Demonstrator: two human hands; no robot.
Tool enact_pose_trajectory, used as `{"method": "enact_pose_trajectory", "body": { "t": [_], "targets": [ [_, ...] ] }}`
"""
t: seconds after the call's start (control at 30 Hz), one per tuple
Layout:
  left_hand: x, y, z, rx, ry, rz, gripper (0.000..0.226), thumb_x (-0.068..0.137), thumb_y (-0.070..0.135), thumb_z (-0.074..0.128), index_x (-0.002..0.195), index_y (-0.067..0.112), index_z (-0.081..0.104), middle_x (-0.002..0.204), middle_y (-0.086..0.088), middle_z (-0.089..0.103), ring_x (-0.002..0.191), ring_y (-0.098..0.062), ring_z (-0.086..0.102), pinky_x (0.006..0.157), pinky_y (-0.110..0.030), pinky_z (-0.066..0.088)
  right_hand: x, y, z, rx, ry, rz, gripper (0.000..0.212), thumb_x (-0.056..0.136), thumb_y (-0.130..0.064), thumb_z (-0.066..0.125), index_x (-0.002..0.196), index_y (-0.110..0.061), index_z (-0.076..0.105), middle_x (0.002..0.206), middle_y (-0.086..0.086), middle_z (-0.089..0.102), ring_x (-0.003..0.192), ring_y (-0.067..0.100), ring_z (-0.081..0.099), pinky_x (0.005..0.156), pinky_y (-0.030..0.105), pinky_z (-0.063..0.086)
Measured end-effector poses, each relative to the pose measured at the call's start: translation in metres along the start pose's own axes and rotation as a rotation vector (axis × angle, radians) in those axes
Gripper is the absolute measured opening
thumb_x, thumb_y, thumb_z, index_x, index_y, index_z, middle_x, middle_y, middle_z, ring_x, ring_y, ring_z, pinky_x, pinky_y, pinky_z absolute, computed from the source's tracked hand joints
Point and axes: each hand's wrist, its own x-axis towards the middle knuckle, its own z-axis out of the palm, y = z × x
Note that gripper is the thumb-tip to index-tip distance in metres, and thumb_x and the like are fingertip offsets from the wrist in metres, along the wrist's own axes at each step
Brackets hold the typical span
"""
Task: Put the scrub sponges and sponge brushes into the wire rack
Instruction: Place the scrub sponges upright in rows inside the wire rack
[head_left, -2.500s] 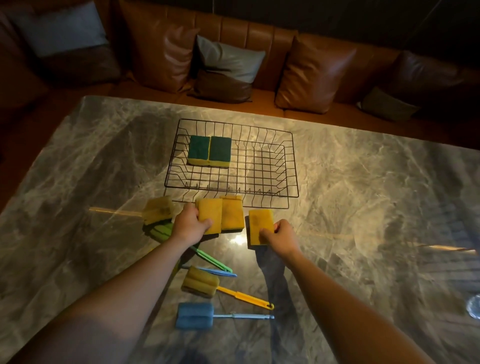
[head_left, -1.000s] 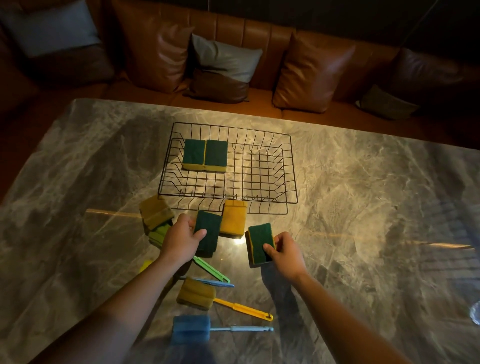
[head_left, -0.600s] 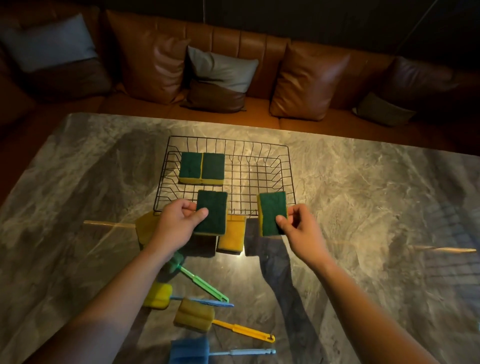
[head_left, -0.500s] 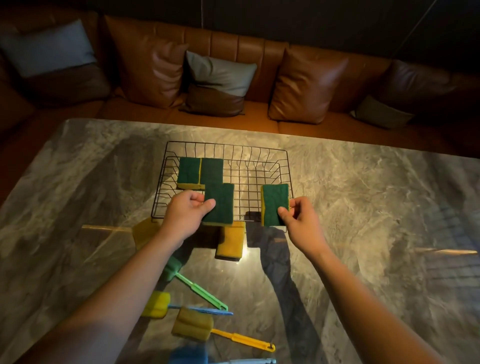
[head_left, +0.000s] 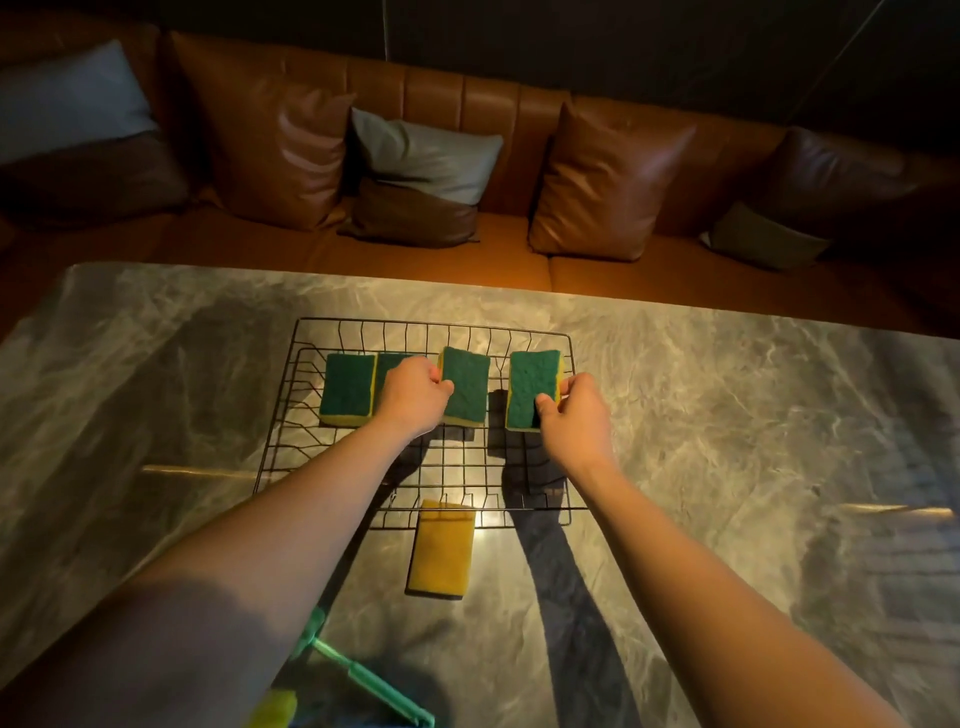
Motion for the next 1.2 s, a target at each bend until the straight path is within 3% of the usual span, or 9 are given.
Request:
{"method": "enact_pose_trajectory", "body": {
  "t": [0.13,0.23,0.37,0.47,0.6,0.73,0.9,1.07,1.2],
  "targets": [
    [0.005,-0.009,0.010,0.173,0.043,0.055,0.010,0.097,0.023,0.063,0.098,0.013,0.064,0.087,-0.006,0.067,0.078,-0.025,0.063,0.067,-0.039,0.053,0.009,0.001,0.020,-0.026,-0.028,-0.044,0.015,0.099,-0.017,0.061,0.102,-0.011,0.047,0.098,0.009,0.062,0.083,0.022,0.060,0.060,0.029,0.042],
    [0.003,-0.020,0.016,0.225,0.114,0.132,0.025,0.099,0.021,0.060,0.121,0.009,0.063,0.103,-0.009,0.069,0.092,-0.027,0.067,0.080,-0.045,0.058,0.012,0.003,0.034,-0.041,-0.042,-0.044,0.015,0.099,-0.016,0.060,0.102,-0.010,0.047,0.100,0.009,0.061,0.080,0.018,0.057,0.054,0.022,0.037],
    [-0.001,-0.033,0.024,0.305,0.144,0.267,0.042,0.098,0.013,0.058,0.140,0.013,0.051,0.124,-0.009,0.054,0.105,-0.027,0.060,0.084,-0.037,0.050,0.014,0.002,0.047,-0.055,-0.034,-0.049,0.015,0.099,-0.015,0.059,0.105,-0.005,0.049,0.105,0.011,0.059,0.087,0.022,0.058,0.065,0.031,0.045],
    [-0.002,-0.042,0.024,0.434,0.154,0.447,0.050,0.095,0.015,0.059,0.143,0.020,0.051,0.137,-0.007,0.049,0.123,-0.029,0.049,0.096,-0.043,0.046,0.015,0.000,0.051,-0.073,-0.019,-0.052,0.015,0.099,-0.016,0.059,0.105,-0.006,0.050,0.105,0.010,0.058,0.084,0.019,0.055,0.062,0.028,0.040],
    [0.001,-0.060,0.022,0.629,0.032,0.421,0.060,0.099,0.051,0.038,0.156,0.034,0.032,0.170,0.001,0.016,0.156,-0.027,0.007,0.121,-0.054,0.011,0.014,0.000,0.057,-0.073,-0.010,-0.049,0.013,0.099,-0.016,0.057,0.104,-0.006,0.050,0.107,0.012,0.058,0.088,0.024,0.059,0.069,0.037,0.049],
    [0.004,-0.076,0.024,0.676,-0.012,0.429,0.067,0.100,0.060,0.025,0.161,0.036,0.012,0.171,0.004,0.001,0.156,-0.023,-0.009,0.124,-0.051,0.000,0.013,-0.001,0.063,-0.024,0.002,-0.060,0.011,0.100,-0.012,0.054,0.107,-0.004,0.052,0.111,0.014,0.056,0.099,0.029,0.059,0.082,0.042,0.053],
    [0.003,-0.078,0.020,0.685,0.006,0.452,0.059,0.105,0.048,0.029,0.161,0.033,0.015,0.171,0.003,0.005,0.157,-0.023,-0.006,0.125,-0.048,0.002,0.004,0.005,0.068,0.031,0.022,-0.109,0.031,0.098,-0.007,0.053,0.129,-0.005,0.049,0.124,0.013,0.052,0.112,0.025,0.053,0.099,0.041,0.049],
    [-0.002,-0.079,0.022,0.700,0.004,0.456,0.058,0.106,0.046,0.028,0.161,0.034,0.013,0.171,0.003,0.003,0.157,-0.023,-0.007,0.125,-0.048,0.001,-0.005,0.016,0.070,-0.013,-0.058,-0.155,0.058,0.087,-0.009,0.066,0.141,-0.008,0.044,0.137,0.010,0.042,0.127,0.022,0.045,0.109,0.033,0.042],
    [-0.004,-0.079,0.024,0.705,-0.002,0.465,0.058,0.106,0.046,0.027,0.161,0.034,0.013,0.171,0.003,0.003,0.157,-0.023,-0.007,0.125,-0.048,0.001,-0.006,0.022,0.073,-0.125,-0.048,-0.172,0.061,0.091,-0.008,0.064,0.148,-0.008,0.041,0.139,0.010,0.038,0.127,0.022,0.044,0.112,0.033,0.042]
  ]
}}
